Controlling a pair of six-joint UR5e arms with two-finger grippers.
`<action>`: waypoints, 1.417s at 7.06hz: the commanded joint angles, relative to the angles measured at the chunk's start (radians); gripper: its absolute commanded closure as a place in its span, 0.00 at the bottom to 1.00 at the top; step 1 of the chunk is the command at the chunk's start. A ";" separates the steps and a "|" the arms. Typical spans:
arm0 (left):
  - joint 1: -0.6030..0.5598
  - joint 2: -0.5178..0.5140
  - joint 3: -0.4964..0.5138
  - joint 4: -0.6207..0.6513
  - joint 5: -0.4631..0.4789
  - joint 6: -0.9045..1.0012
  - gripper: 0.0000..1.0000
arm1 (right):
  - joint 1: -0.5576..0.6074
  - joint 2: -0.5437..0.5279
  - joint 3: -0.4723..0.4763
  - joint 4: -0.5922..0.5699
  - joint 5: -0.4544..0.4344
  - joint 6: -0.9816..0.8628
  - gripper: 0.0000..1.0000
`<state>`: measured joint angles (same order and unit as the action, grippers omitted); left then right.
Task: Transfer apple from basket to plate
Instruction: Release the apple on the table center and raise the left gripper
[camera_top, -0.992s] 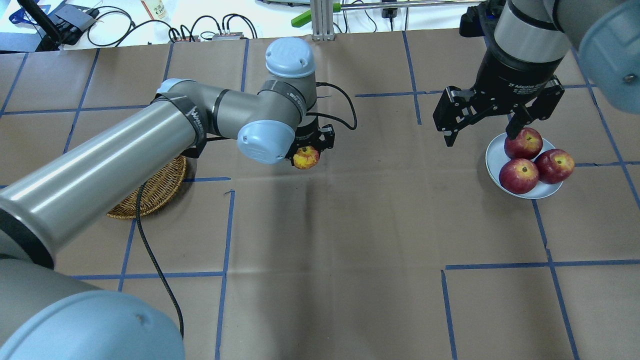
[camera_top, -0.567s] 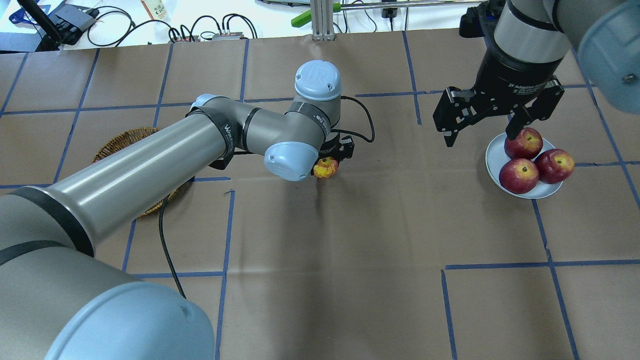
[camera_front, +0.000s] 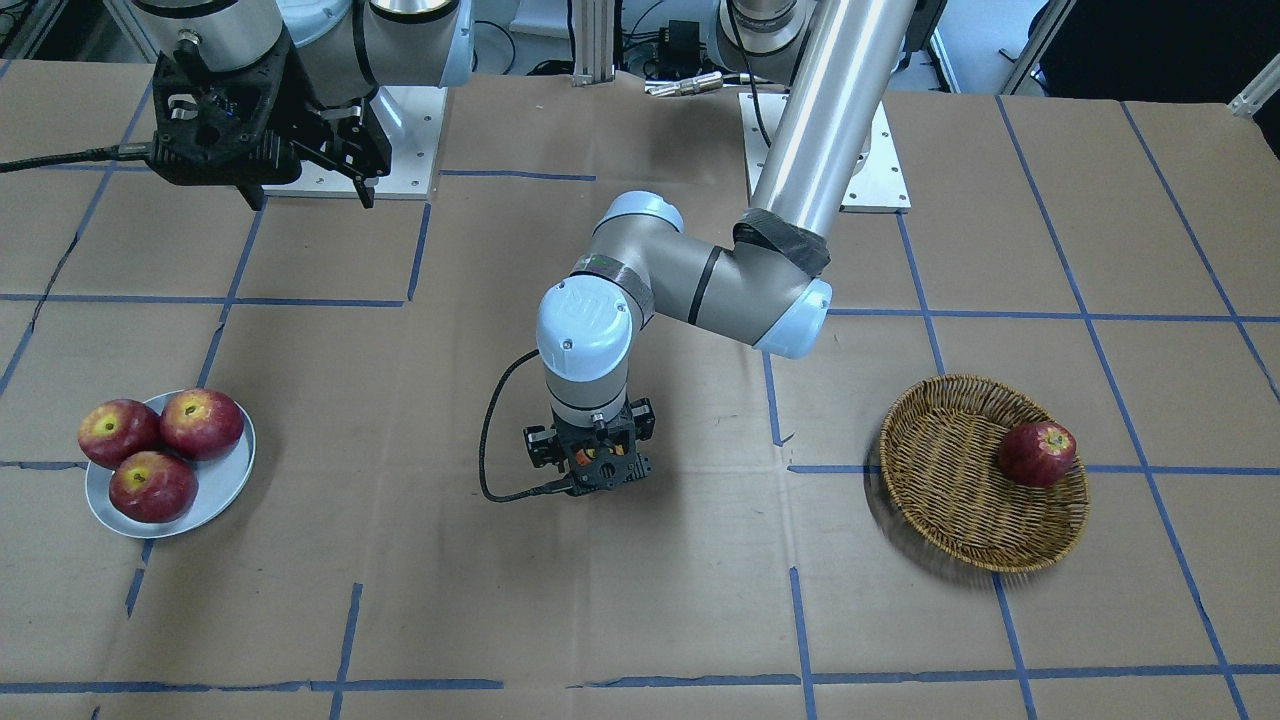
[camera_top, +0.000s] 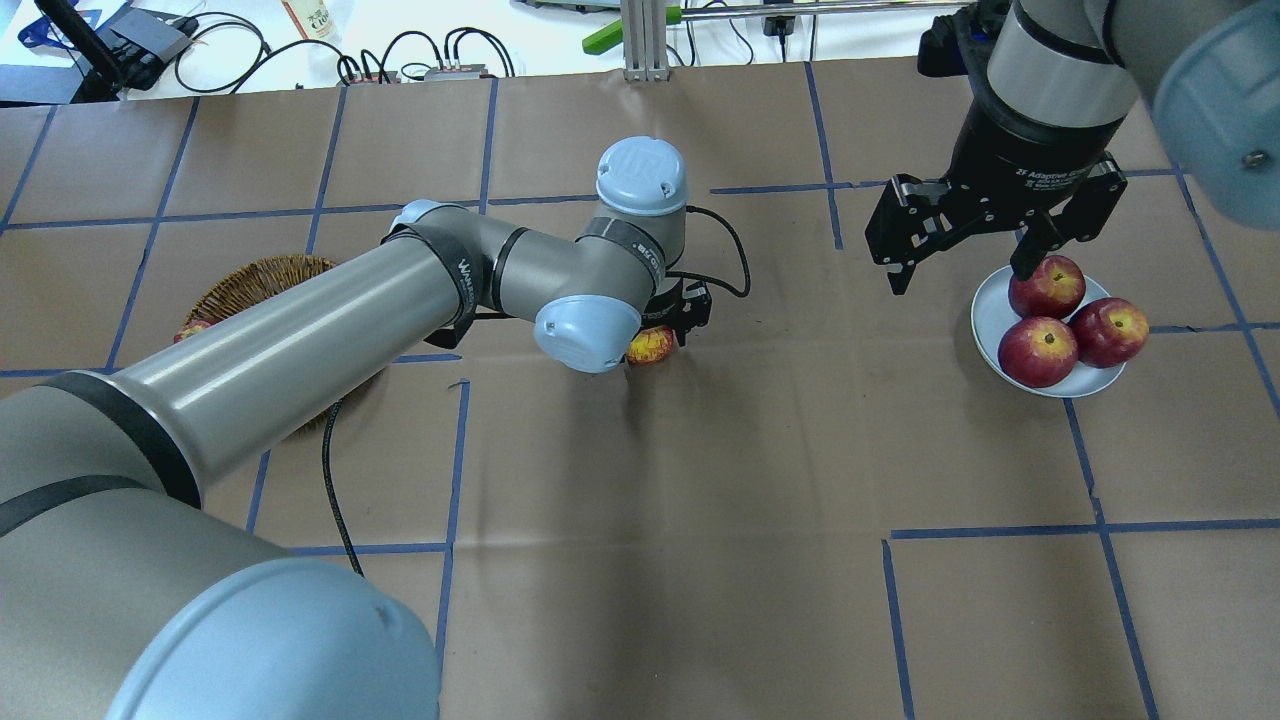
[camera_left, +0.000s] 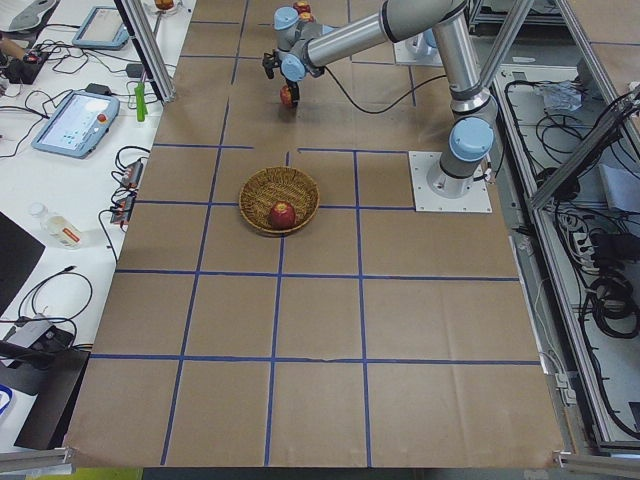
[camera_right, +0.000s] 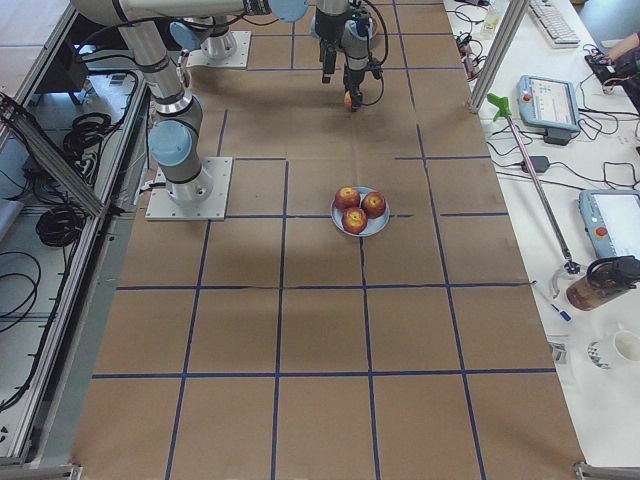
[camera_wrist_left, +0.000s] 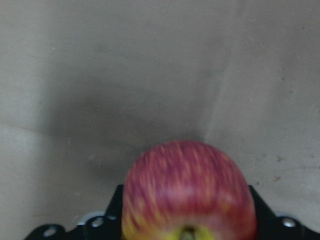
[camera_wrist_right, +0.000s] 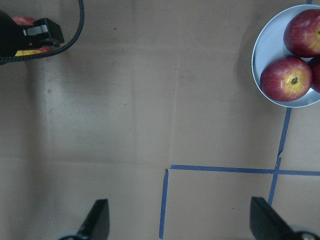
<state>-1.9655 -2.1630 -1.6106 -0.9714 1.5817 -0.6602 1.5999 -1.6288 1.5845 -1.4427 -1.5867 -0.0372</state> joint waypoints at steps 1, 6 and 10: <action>0.002 0.034 0.008 -0.012 0.003 -0.001 0.01 | 0.000 0.001 0.002 -0.002 0.001 -0.001 0.00; 0.268 0.404 0.154 -0.544 0.003 0.450 0.01 | 0.003 0.010 -0.007 -0.049 -0.013 0.002 0.00; 0.361 0.523 0.133 -0.629 0.006 0.826 0.01 | 0.165 0.188 -0.008 -0.273 -0.003 0.205 0.00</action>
<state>-1.6362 -1.6543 -1.4674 -1.5960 1.5928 0.0490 1.6891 -1.5119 1.5759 -1.6278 -1.5883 0.0773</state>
